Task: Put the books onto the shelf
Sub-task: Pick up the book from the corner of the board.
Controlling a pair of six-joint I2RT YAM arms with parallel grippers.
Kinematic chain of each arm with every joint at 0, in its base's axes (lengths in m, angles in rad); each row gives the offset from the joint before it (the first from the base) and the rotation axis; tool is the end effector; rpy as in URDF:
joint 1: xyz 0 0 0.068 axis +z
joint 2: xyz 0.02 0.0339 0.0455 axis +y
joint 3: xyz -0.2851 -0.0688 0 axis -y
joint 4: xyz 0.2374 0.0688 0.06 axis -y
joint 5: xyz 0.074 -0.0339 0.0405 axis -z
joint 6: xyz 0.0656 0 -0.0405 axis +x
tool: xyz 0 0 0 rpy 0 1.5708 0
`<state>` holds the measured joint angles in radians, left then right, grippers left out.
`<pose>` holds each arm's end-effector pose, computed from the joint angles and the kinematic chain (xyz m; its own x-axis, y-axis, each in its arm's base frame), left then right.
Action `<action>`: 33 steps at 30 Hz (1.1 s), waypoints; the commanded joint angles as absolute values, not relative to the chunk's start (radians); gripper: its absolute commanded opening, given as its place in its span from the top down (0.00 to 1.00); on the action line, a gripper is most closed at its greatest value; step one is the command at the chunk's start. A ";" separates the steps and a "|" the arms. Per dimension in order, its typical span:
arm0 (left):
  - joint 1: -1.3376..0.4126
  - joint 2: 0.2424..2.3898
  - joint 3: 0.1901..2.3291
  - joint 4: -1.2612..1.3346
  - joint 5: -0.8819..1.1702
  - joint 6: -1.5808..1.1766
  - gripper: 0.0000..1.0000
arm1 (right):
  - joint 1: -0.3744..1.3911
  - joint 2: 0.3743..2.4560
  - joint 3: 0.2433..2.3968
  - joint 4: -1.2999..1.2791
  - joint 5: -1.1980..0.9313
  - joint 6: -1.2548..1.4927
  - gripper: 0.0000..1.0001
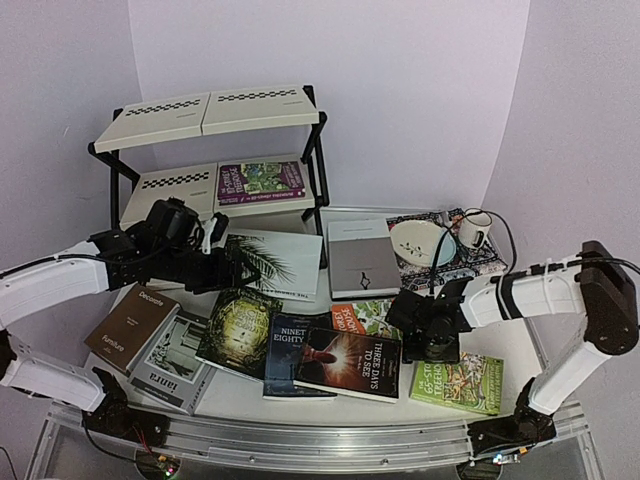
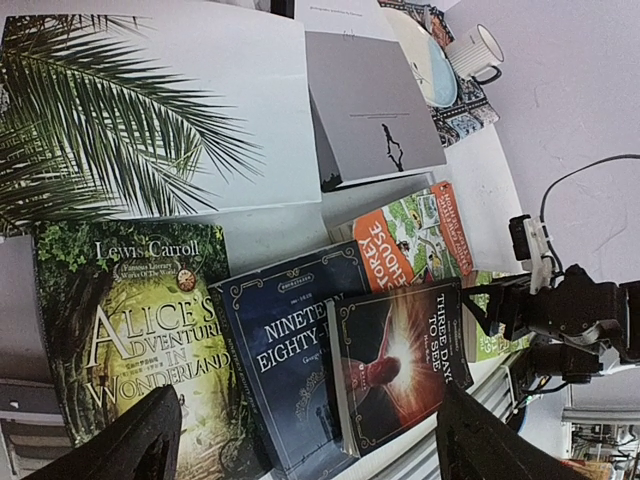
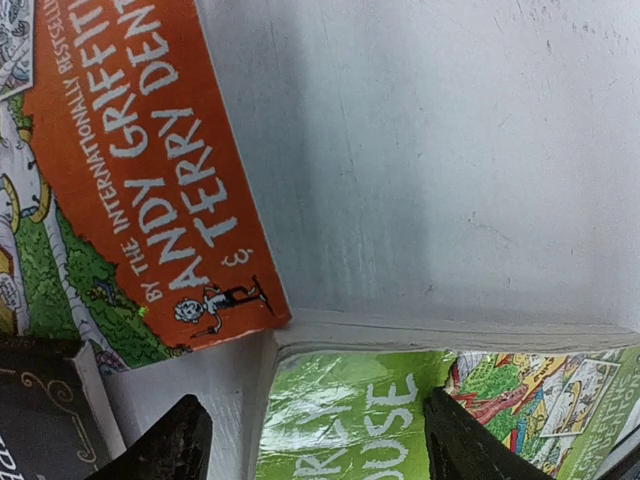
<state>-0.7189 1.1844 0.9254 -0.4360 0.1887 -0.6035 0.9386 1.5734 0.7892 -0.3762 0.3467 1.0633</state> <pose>0.1904 -0.1829 0.2861 -0.8254 -0.0184 -0.5642 0.3484 0.7698 -0.5348 0.1866 0.2170 0.1490 -0.8564 0.2218 -0.4662 0.1438 0.9698 0.1973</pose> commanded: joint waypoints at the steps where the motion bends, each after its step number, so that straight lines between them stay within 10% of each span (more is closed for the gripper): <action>1: -0.719 1.201 0.969 -0.405 0.175 -0.604 0.10 | 0.937 1.658 0.820 -0.428 0.339 1.078 0.31; 4: -0.719 1.197 0.955 -0.401 0.174 -0.608 0.10 | 0.938 1.678 0.803 -0.423 0.335 1.081 0.47; 6: -0.719 1.188 0.943 -0.399 0.172 -0.611 0.10 | 0.937 1.651 0.789 -0.422 0.350 1.081 0.83; 8: -0.720 1.177 0.933 -0.399 0.172 -0.614 0.10 | 0.937 1.602 0.776 -0.422 0.368 1.081 1.00; 23: -0.725 1.201 0.948 -0.305 0.323 -0.634 0.09 | 0.936 1.253 1.016 -0.552 0.356 0.938 1.00; 33: -0.733 1.165 0.836 -0.120 0.402 -0.732 0.00 | 0.938 1.411 1.204 -0.183 0.097 0.921 1.00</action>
<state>-0.7300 1.1981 0.8815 -0.2222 0.3697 -0.6828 0.9367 1.3174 1.1501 -0.4246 0.2481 0.9164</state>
